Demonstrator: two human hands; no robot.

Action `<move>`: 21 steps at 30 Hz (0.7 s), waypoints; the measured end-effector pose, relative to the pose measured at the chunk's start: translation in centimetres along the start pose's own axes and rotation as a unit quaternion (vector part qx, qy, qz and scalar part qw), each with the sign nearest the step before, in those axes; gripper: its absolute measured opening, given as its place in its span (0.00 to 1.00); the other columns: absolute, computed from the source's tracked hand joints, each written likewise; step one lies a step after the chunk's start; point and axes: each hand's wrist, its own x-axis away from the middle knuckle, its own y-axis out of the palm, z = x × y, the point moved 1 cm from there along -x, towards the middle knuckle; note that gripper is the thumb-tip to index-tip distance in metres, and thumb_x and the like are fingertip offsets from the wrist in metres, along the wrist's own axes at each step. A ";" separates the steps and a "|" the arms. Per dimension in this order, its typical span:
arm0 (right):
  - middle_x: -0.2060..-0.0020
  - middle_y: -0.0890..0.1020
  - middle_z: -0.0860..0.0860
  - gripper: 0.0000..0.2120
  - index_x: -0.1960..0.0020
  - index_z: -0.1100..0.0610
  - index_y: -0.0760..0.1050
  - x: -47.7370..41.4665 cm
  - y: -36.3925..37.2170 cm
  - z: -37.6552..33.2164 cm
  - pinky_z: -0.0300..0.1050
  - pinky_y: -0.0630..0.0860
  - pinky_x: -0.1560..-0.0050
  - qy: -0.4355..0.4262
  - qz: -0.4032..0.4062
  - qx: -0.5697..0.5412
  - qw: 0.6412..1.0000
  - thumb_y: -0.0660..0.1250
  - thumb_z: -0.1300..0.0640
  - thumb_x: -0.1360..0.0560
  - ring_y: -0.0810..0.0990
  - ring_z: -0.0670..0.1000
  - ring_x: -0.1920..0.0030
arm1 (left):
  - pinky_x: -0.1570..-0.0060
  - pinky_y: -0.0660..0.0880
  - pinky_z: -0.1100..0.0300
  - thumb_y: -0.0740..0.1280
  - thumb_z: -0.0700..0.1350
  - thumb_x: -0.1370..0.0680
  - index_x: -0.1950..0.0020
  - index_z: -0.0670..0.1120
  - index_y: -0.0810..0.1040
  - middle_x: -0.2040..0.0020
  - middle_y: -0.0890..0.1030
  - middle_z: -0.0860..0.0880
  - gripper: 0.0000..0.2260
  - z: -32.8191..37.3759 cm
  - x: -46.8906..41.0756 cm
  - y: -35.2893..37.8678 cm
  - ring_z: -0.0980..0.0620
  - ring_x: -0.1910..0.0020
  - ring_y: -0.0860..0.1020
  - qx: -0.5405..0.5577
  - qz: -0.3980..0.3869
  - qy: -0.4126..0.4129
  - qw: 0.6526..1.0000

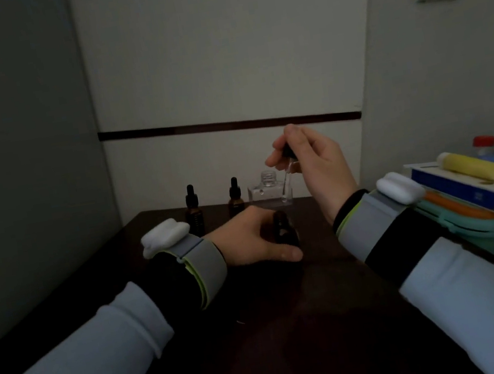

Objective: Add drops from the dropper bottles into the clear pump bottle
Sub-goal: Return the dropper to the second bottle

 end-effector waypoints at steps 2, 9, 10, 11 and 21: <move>0.71 0.79 0.48 0.14 0.61 0.57 0.74 0.0 0.0 0.1 0.32 0.72 0.65 -0.005 -0.003 0.001 1.000 0.57 0.57 0.19 0.76 0.48 0.65 | 0.51 0.79 0.54 0.72 0.48 0.28 0.46 0.46 0.79 0.49 0.81 0.49 0.13 0.0 0.0 0.3 0.51 0.51 0.80 0.049 0.019 0.008 0.999; 0.72 0.79 0.47 0.14 0.61 0.56 0.74 -0.2 -0.3 0.1 0.35 0.71 0.64 -0.012 0.024 -0.025 0.999 0.56 0.56 0.19 0.77 0.44 0.68 | 0.56 0.76 0.62 0.71 0.47 0.27 0.50 0.48 0.79 0.53 0.80 0.53 0.07 0.2 0.3 0.0 0.58 0.54 0.79 0.055 0.065 0.052 0.995; 0.72 0.80 0.46 0.15 0.61 0.55 0.74 -0.3 -0.5 0.1 0.36 0.71 0.64 -0.007 0.035 -0.039 0.999 0.56 0.55 0.19 0.77 0.44 0.68 | 0.53 0.75 0.62 0.71 0.46 0.26 0.50 0.48 0.79 0.53 0.80 0.53 0.07 0.2 0.3 0.0 0.59 0.53 0.79 0.042 0.072 0.061 0.995; 0.73 0.80 0.46 0.15 0.60 0.55 0.74 -0.4 -0.6 0.2 0.37 0.71 0.63 0.003 0.044 -0.051 0.998 0.55 0.54 0.19 0.77 0.44 0.68 | 0.52 0.75 0.62 0.71 0.45 0.26 0.50 0.48 0.78 0.53 0.80 0.53 0.06 0.3 0.3 0.0 0.59 0.53 0.78 0.036 0.078 0.070 0.994; 0.74 0.79 0.46 0.15 0.62 0.55 0.75 -0.5 -0.5 1.1 0.39 0.71 0.63 0.037 0.037 -0.038 0.998 0.58 0.54 0.19 0.75 0.45 0.69 | 0.49 0.74 0.64 0.70 0.46 0.26 0.46 0.47 0.79 0.50 0.81 0.52 0.10 0.1 -0.1 0.4 0.56 0.50 0.79 -0.029 0.015 0.040 0.999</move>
